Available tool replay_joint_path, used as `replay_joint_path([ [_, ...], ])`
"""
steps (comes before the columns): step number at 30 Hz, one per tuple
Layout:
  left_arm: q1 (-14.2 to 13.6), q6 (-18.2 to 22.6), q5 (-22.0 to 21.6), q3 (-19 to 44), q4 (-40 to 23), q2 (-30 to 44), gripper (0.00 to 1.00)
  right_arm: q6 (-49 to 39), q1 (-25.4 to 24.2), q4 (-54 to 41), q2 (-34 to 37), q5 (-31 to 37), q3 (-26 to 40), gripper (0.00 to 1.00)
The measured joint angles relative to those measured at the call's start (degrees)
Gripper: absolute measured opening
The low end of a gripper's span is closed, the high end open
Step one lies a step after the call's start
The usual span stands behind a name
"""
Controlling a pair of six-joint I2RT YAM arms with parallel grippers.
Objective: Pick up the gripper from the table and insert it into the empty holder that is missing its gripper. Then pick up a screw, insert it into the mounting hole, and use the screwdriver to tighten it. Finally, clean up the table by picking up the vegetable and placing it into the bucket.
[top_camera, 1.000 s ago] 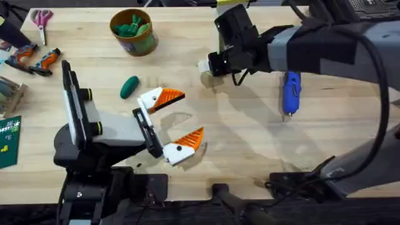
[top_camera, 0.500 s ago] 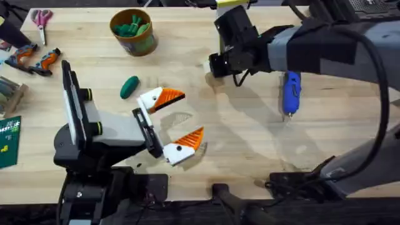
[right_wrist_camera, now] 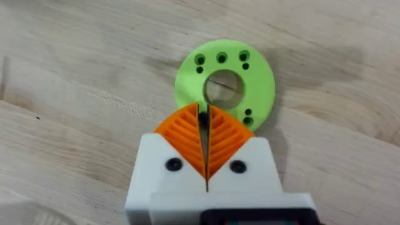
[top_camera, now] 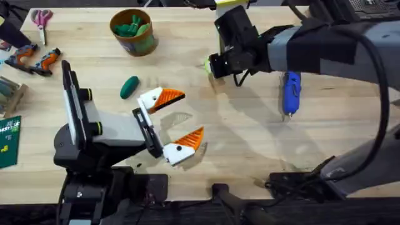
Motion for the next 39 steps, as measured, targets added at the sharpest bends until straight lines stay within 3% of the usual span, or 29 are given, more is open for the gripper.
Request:
replay_joint_path([
  [19,0.0,0.0,0.0,0.0,0.0,0.0,0.987,-6.6,0.0,-0.4,0.0,1.5,0.4,0.007],
  [33,0.0,0.0,0.0,0.0,0.0,0.0,0.987,-8.1,0.0,-15.1,-0.4,1.9,11.3,0.007],
  [37,0.0,0.0,0.0,0.0,0.0,0.0,0.987,-8.4,0.0,-17.2,-3.5,1.9,13.3,0.007],
  [38,0.0,0.0,0.0,0.0,0.0,0.0,0.987,-8.4,0.3,-19.7,-9.4,1.9,14.2,0.007],
  [39,0.0,0.0,0.0,0.0,0.0,0.0,0.987,-8.4,0.6,-20.4,-10.6,1.9,14.2,0.007],
])
